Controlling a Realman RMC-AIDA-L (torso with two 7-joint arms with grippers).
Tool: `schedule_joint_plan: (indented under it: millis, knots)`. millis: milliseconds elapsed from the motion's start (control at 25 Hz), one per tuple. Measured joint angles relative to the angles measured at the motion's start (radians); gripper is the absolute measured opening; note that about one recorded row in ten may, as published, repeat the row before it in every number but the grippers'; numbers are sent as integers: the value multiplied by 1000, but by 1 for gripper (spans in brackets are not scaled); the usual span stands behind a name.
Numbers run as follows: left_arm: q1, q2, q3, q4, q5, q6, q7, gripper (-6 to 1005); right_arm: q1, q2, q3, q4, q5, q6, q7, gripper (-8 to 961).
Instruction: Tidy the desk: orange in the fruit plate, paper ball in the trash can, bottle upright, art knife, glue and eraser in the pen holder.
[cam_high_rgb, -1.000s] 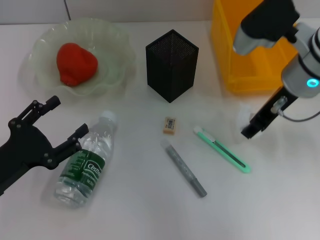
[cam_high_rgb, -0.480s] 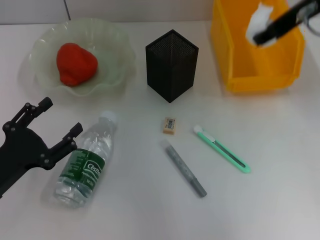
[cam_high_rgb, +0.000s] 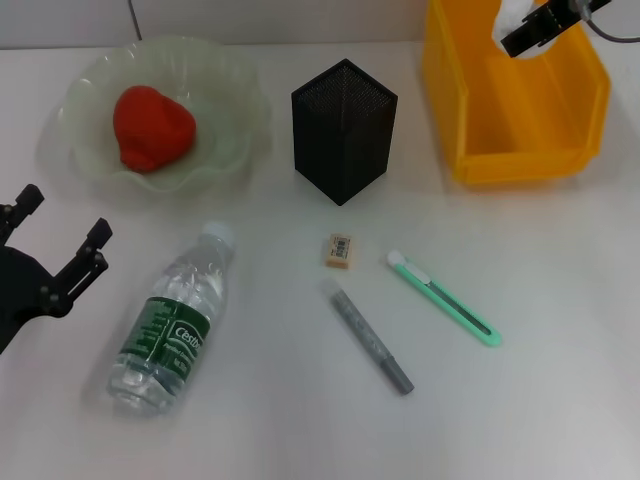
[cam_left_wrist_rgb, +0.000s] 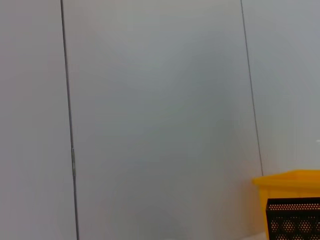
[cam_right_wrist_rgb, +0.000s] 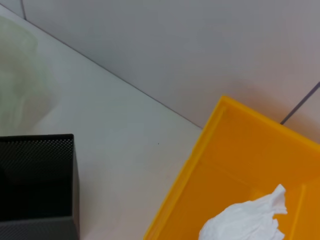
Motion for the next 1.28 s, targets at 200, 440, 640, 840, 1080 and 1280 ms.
schedule_joint_plan:
  millis: [200,440,640,840,1080,1280]
  knots:
    - [-3,1,8,0,7,4,-1,811,7,-7,9,80,-2,71,1,572]
    - [4,18,268,145,11,82,-180,811,4,-8,17,110,-2,112,2,576]
    - [11,33,413,275,19,123,-321,810,-8,-9,26,98,1,116,2,579]
    - [2,45,412,330,84,147,-387,810,-27,-9,28,77,5,118,1,760]
    - [-5,48,407,353,112,158,-428,810,-93,3,57,-71,111,91,-12,760]
    - [7,47,403,404,113,221,-478,810,-214,1,68,-249,413,8,-135,761]
